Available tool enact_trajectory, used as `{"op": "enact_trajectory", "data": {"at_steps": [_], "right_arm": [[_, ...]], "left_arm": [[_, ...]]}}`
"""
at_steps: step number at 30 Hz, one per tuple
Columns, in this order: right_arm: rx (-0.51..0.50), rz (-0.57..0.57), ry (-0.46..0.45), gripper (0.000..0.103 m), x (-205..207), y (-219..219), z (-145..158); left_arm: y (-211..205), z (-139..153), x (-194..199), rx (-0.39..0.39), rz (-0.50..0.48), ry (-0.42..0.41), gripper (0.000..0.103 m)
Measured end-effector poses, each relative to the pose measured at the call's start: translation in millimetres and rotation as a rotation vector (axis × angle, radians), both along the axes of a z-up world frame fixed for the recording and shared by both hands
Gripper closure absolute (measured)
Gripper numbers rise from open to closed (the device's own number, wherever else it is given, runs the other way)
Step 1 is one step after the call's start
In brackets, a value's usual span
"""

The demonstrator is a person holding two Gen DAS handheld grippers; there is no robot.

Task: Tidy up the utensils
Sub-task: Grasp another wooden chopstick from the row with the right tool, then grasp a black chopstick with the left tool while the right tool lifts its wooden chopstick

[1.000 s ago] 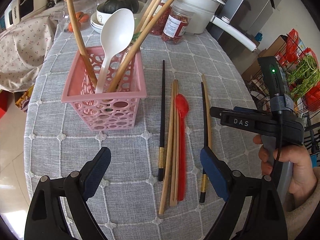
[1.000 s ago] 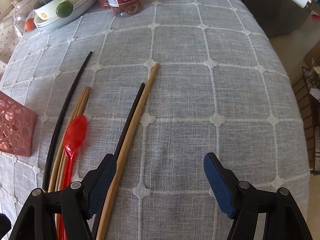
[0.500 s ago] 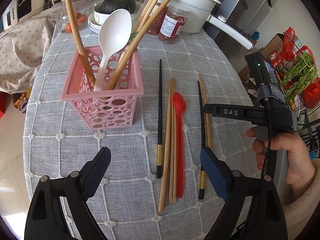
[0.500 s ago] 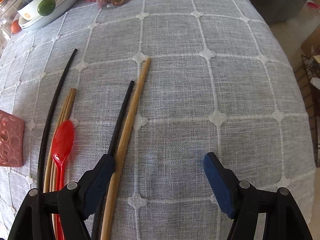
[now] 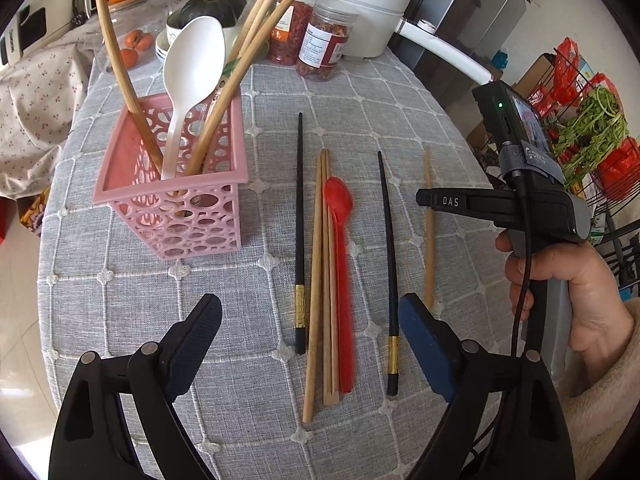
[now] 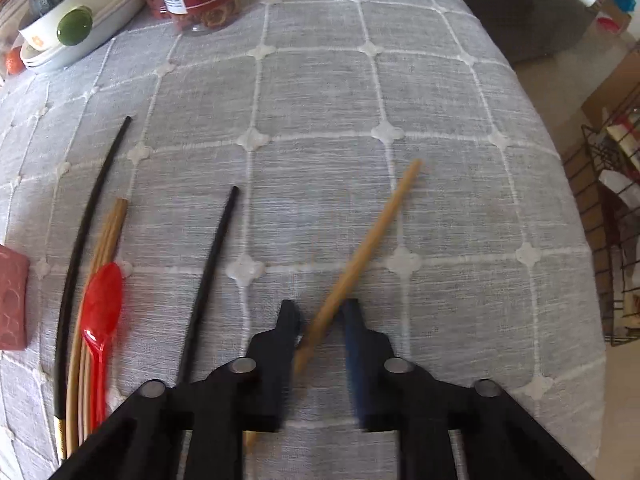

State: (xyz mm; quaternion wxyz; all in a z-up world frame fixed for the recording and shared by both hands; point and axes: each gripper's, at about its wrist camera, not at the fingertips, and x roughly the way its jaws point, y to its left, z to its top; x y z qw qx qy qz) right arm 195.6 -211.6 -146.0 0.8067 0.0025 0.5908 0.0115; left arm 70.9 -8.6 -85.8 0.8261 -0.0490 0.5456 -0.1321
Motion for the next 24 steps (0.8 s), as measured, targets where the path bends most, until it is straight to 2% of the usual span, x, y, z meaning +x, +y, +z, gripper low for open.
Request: {"op": "enact_trajectory", "data": {"at_steps": [1, 2, 9, 13, 16, 20, 24], "right_arm": [[0.006, 0.005, 0.004, 0.096, 0, -3, -1], [0.017, 0.002, 0.01, 0.098, -4, -6, -2], [0.13, -0.047, 0.013, 0.098, -24, -45, 3], [0.174, -0.036, -0.019, 0.098, -40, -57, 23], [0.221, -0.034, -0.029, 0.098, -55, -59, 36], [0.297, -0.042, -0.025, 0.098, -66, -63, 45], [0.34, -0.044, -0.035, 0.098, -66, -67, 52]], "left_arm": [[-2, 1, -1, 0.002, -0.006, -0.005, 0.012], [-4, 2, -2, 0.003, -0.011, -0.01, 0.012], [-22, 12, -8, 0.009, -0.056, -0.041, 0.013], [-35, 16, -6, -0.001, -0.069, -0.046, 0.02], [-48, 15, 2, -0.007, -0.087, -0.031, 0.029], [-69, 7, 21, 0.019, -0.12, 0.004, 0.062], [-94, -8, 49, 0.003, -0.12, 0.065, 0.075]]}}
